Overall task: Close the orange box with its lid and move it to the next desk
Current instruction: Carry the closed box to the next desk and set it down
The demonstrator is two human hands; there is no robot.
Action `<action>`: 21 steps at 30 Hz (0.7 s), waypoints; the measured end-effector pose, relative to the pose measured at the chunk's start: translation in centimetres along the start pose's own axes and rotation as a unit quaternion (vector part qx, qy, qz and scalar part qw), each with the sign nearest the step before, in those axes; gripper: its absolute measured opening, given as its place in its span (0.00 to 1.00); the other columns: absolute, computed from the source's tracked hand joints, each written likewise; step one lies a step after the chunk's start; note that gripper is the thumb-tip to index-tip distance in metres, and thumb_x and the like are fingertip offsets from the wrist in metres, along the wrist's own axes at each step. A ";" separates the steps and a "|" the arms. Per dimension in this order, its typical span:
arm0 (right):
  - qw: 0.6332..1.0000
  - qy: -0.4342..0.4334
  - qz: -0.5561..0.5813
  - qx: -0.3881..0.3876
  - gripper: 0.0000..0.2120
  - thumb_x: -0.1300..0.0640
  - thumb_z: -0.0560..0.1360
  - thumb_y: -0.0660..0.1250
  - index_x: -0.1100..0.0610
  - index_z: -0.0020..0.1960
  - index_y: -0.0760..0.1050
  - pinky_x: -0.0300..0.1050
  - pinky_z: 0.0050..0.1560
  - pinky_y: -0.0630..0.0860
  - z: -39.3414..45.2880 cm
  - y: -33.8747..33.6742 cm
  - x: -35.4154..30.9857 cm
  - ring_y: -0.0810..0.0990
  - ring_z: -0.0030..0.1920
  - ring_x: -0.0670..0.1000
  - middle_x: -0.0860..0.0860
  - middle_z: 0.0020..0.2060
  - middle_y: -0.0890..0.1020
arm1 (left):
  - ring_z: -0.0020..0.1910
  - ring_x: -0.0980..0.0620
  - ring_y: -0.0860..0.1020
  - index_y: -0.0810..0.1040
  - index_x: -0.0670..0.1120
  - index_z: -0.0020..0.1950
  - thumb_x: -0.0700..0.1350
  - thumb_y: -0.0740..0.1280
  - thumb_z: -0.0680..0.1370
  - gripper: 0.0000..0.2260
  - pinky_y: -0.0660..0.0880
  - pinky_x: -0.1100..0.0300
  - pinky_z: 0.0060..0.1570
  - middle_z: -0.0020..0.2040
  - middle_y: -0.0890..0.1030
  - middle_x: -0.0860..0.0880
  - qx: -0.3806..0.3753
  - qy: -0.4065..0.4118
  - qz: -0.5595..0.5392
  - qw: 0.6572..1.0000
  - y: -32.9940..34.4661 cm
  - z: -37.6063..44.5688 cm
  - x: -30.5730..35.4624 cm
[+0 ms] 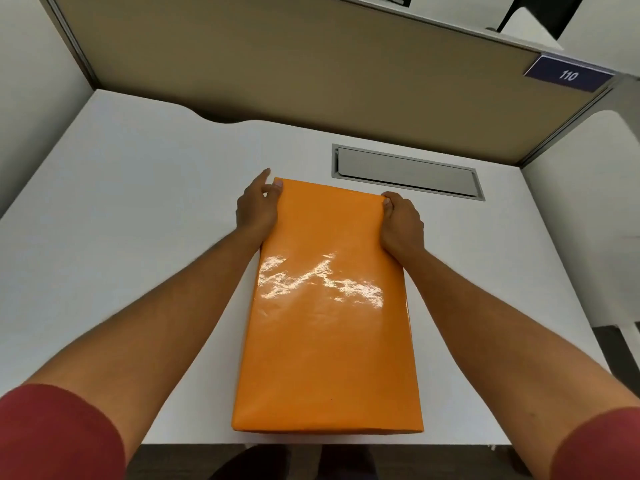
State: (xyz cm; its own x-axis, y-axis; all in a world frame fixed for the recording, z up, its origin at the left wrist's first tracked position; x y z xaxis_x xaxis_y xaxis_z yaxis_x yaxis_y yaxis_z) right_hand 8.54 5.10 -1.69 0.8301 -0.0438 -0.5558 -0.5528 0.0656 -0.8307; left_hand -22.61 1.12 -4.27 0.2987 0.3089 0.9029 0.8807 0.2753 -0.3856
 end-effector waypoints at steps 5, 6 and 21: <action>0.998 0.041 0.034 0.028 0.23 0.48 0.88 0.55 0.54 0.80 0.66 0.59 0.73 0.69 -1.4 -2.0 -0.2 0.75 0.72 0.61 0.58 0.73 0.77 | 0.78 0.40 0.67 0.53 0.55 0.85 0.60 0.60 0.84 0.31 0.68 0.38 0.73 0.83 0.64 0.46 -0.089 -0.082 -0.048 0.992 -0.7 -3.6 -2.7; 0.997 0.054 0.058 0.023 0.24 0.47 0.87 0.56 0.54 0.81 0.64 0.60 0.73 0.70 -2.1 -2.2 -0.1 0.76 0.72 0.61 0.58 0.73 0.77 | 0.78 0.40 0.68 0.53 0.56 0.84 0.60 0.61 0.83 0.32 0.70 0.38 0.72 0.83 0.64 0.47 -0.101 -0.097 -0.062 0.988 -1.2 -5.3 -3.5; 0.981 0.104 0.109 -0.120 0.35 0.31 0.81 0.52 0.43 0.83 0.49 0.64 0.69 0.76 -22.1 -1.0 3.6 0.79 0.69 0.59 0.50 0.77 0.72 | 0.46 0.63 0.76 0.47 0.66 0.82 0.76 0.55 0.74 0.39 0.75 0.58 0.47 0.64 0.71 0.61 -0.103 -0.065 0.014 0.992 -1.3 -20.8 -7.7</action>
State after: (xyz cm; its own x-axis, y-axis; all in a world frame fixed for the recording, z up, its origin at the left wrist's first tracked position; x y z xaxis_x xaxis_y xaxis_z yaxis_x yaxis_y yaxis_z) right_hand 10.52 -17.20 -3.55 0.6710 -0.2598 -0.6945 -0.7378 -0.1404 -0.6603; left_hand -18.39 -20.56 -6.79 0.2863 0.4331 0.8547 0.9332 0.0762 -0.3512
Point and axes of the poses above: each hand's wrist, its own z-axis towards the middle knuckle, its own y-axis out of the palm, x = y × z, the point moved 10 cm from there along z, towards the middle knuckle
